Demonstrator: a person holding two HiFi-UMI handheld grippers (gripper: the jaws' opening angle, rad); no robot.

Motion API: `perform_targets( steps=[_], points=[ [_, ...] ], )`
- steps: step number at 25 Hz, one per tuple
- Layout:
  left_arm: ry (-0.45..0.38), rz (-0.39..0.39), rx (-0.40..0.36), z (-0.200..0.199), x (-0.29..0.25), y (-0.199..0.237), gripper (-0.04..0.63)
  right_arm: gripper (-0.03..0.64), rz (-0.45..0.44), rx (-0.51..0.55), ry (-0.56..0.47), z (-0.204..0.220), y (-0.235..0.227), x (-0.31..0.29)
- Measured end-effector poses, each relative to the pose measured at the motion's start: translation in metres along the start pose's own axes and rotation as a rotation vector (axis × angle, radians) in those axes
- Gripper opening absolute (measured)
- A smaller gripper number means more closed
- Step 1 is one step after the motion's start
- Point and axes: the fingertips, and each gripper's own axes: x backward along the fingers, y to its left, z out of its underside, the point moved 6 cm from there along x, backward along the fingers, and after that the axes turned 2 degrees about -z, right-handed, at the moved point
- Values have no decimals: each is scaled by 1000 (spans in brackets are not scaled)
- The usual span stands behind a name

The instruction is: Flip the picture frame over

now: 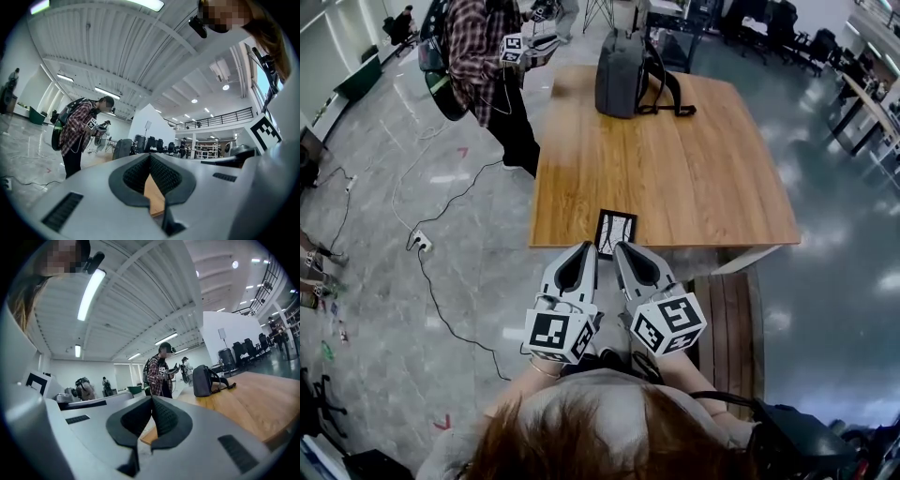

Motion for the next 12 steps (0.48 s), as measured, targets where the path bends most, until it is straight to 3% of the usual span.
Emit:
perform_targets(
  steps=[12],
  points=[
    [-6, -4, -4, -6, 5, 2, 6, 15, 6, 46, 25, -3, 5, -1]
  ],
)
